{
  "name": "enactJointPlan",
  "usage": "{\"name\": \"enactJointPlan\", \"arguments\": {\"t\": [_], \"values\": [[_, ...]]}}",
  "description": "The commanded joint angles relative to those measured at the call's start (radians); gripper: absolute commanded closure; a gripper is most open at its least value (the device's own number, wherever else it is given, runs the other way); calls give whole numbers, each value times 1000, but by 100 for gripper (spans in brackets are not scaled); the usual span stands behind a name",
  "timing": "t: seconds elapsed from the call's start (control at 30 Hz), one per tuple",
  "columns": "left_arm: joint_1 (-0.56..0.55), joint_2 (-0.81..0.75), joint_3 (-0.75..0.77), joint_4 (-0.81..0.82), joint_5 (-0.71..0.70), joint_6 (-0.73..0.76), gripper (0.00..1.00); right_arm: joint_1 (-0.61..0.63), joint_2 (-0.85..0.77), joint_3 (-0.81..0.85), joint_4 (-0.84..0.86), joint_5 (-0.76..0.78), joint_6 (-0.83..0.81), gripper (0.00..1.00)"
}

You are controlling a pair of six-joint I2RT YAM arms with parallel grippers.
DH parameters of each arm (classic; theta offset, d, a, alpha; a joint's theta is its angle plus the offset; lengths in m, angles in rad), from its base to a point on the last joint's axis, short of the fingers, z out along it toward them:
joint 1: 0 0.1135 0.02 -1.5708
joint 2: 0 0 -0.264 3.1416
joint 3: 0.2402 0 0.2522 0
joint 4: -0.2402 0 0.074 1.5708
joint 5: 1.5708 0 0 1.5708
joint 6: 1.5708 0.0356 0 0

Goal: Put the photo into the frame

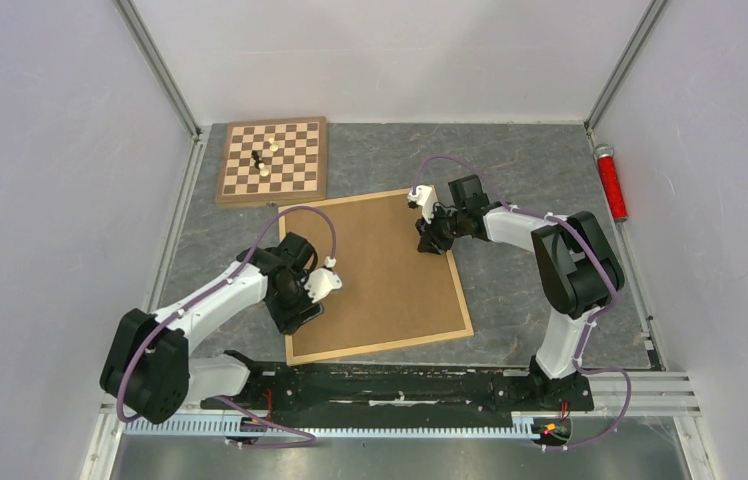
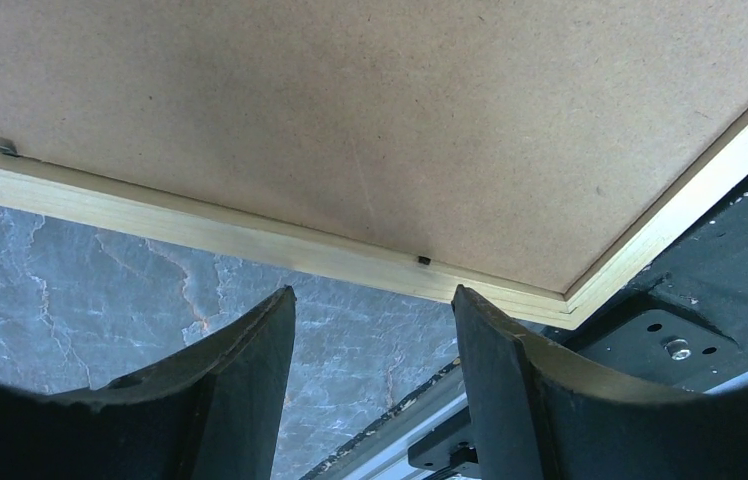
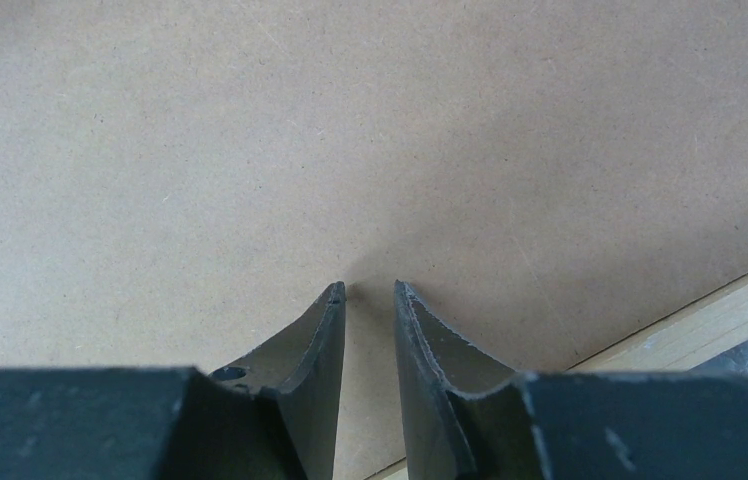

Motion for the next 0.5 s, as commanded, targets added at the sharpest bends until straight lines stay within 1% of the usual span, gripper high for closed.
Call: {"name": "enactJointPlan", "arguments": {"t": [0.0,0.47], "values": [[3,22,4,22,34,34,34,3,56,-66,-212,32,8,73],[2,103,-14,103,7,41,34,3,62,-66,-213,34,11,73]]}}
